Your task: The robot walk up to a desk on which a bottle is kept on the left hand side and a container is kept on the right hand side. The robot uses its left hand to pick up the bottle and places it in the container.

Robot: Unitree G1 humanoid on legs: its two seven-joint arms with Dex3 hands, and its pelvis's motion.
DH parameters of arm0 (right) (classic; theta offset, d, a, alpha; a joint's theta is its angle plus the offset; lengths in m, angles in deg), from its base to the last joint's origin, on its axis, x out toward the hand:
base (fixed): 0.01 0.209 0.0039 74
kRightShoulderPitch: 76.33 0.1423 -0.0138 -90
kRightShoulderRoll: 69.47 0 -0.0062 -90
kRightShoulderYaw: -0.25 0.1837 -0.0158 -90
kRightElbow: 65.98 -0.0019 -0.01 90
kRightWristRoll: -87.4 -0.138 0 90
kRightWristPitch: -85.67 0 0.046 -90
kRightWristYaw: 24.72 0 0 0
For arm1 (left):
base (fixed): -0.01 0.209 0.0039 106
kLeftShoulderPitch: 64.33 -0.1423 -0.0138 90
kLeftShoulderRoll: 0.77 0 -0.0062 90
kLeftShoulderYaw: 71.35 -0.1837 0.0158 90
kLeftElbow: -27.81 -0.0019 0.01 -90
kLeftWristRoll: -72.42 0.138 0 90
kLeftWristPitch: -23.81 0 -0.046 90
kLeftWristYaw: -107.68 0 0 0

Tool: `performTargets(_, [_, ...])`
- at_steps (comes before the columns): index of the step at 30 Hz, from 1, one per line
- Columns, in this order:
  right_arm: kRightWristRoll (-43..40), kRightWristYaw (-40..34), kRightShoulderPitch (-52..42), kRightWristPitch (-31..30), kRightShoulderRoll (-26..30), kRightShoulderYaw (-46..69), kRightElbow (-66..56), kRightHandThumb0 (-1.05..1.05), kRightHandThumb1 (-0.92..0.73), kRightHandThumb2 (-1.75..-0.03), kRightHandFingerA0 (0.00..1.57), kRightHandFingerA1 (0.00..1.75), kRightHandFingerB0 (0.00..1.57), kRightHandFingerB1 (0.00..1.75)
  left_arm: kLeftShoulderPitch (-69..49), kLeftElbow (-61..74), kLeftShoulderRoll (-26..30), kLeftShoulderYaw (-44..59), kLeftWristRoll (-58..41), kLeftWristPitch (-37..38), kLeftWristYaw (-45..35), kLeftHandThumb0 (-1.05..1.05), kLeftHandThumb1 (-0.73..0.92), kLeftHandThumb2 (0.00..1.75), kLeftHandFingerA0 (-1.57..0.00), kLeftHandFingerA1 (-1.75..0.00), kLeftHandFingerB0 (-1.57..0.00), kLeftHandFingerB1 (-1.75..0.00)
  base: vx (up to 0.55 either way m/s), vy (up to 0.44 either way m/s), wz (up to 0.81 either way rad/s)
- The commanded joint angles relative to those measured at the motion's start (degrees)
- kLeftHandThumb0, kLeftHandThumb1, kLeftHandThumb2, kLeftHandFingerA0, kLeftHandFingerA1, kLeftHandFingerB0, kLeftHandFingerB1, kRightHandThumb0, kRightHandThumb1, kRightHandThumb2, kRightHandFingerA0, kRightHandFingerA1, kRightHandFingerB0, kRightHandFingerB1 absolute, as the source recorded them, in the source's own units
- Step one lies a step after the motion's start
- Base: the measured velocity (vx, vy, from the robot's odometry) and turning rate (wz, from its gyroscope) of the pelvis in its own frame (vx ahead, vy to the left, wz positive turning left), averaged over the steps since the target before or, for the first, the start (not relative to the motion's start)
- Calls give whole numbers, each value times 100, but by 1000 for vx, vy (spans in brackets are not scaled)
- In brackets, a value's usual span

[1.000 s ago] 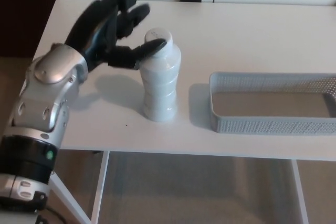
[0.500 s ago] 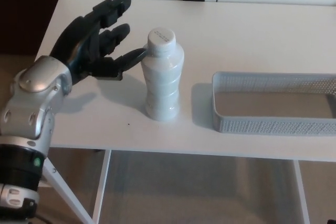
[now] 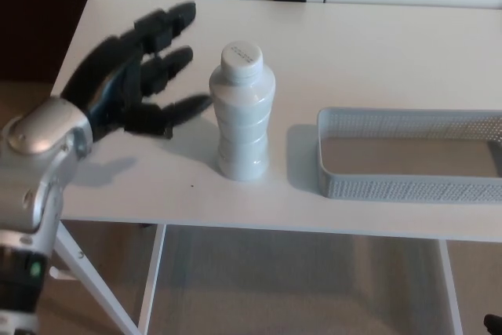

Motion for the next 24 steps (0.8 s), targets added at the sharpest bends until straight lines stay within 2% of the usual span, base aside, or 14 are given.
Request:
performTargets(1, [-6,-18,-20,-65,79,0,-143,-55,-49,-55,38,49,38,41,-480,221,154,7,-133,-292,-292,-59,33,67,0,-9,0,0,0,0,0])
performTargets(5, [26,-68,-5,-89,66,-16,-184,-55,-49,-54,39,50,39,41,-734,143,174,6,-121,-234,-366,-57,32,66,0,-8,0,0,0,0,0])
performTargets(6, [36,-82,12,-116,72,-22,-190,-55,-49,-55,39,49,38,41,-773,18,171,-25,-54,-124,-363,-63,37,69,0,-8,0,0,0,0,0])
performTargets(9, [63,-118,52,-167,82,-36,-214,-55,-49,-55,39,49,38,41,-816,-260,146,-75,64,101,-369,-64,38,70,0,-8,0,0,0,0,0])
performTargets(10, [74,-137,66,-201,80,-49,-240,-54,-50,-55,39,47,38,40,-821,-390,109,-84,88,106,-329,-56,53,57,0,0,0,0,0,0,0])
performTargets(13, [104,-152,68,-217,93,-69,-258,-54,-50,-55,39,47,38,40,-817,-620,42,-96,91,232,-343,-61,53,56,0,-1,0,0,0,0,0])
performTargets(14, [117,-163,60,-200,96,-74,-258,-55,-49,-55,40,48,38,39,-810,-748,-48,-94,81,291,-300,-71,42,75,0,-8,0,0,0,0,0])
performTargets(15, [108,-173,57,-213,84,-79,-278,-54,-49,-55,40,49,39,40,-802,-795,-87,-101,110,310,-233,-74,44,77,0,-8,0,0,0,0,0])
performTargets(24, [108,-239,95,-350,84,-110,-338,-53,-50,-55,40,45,39,38,-677,-1060,-198,-50,161,405,-126,-71,42,75,0,-7,0,0,0,0,0])
